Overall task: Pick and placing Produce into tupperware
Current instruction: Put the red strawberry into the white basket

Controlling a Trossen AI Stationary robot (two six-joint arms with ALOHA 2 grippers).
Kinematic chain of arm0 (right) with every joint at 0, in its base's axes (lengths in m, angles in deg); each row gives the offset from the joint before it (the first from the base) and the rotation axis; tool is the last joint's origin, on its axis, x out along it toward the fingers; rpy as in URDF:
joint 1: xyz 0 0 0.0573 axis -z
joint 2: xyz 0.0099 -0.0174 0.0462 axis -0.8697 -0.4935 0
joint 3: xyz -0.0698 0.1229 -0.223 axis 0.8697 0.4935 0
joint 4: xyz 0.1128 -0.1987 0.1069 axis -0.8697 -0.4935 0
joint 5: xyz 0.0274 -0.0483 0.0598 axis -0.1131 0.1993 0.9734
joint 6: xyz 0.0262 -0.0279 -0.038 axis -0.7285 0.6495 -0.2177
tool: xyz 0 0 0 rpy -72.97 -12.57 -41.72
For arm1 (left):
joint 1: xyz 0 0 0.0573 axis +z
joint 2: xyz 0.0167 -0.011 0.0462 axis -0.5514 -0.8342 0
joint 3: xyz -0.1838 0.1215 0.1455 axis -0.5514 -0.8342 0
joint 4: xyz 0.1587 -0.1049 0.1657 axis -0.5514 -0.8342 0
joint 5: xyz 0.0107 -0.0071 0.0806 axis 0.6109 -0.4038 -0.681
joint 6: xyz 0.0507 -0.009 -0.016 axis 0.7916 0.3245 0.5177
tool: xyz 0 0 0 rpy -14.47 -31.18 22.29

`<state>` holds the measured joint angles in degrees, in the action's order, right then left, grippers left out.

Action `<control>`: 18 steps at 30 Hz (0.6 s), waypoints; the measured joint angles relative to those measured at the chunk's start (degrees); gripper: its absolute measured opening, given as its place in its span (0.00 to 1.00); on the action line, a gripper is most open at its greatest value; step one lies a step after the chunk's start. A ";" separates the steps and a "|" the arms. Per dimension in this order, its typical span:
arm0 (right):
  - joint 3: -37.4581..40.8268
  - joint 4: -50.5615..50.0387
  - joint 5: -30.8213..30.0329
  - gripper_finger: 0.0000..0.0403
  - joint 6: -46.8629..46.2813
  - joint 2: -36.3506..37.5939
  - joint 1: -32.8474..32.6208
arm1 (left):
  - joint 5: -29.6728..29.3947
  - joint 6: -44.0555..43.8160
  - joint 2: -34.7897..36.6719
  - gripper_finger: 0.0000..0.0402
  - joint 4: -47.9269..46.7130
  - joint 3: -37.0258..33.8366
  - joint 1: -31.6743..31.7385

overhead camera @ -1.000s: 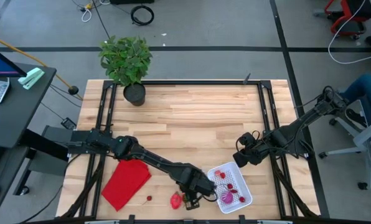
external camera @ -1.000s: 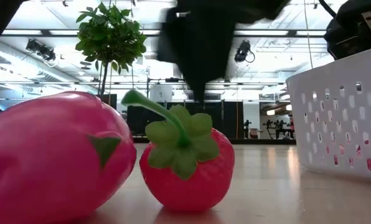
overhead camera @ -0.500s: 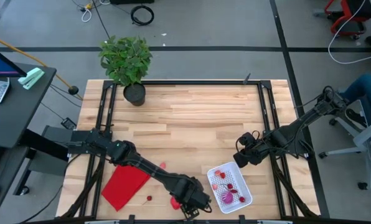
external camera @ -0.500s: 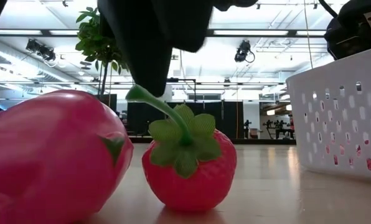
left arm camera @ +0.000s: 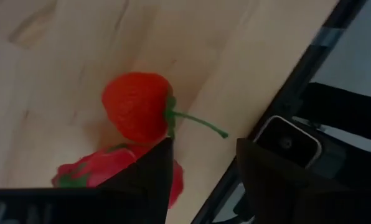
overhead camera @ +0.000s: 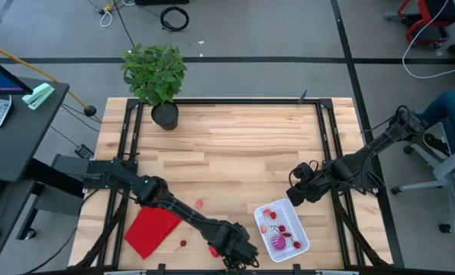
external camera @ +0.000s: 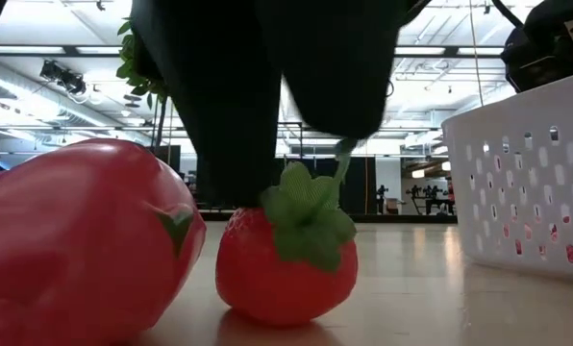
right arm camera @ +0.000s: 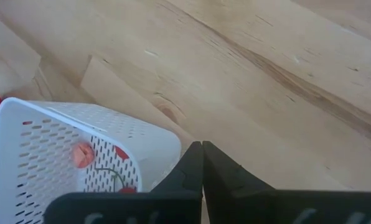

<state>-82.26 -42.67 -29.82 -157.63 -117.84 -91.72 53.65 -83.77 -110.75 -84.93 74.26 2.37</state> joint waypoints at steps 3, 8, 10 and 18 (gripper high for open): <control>0.00 -0.01 -0.01 0.01 0.19 0.01 0.01 | 0.02 -0.22 -0.17 0.44 -0.02 0.02 -0.07; 0.00 -0.01 -0.01 0.01 0.19 0.01 0.01 | -0.47 -0.34 -0.21 0.43 0.01 0.02 -0.11; 0.00 -0.01 -0.01 0.01 0.19 0.01 0.01 | -1.03 -0.08 -0.21 0.43 -0.07 0.02 -0.11; 0.00 0.02 -0.01 0.01 0.02 0.01 0.01 | -1.58 0.59 -0.21 0.43 -0.20 0.02 0.19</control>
<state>-82.26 -42.65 -29.84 -157.61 -117.83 -91.71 52.07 -83.18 -110.96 -85.13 74.28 2.56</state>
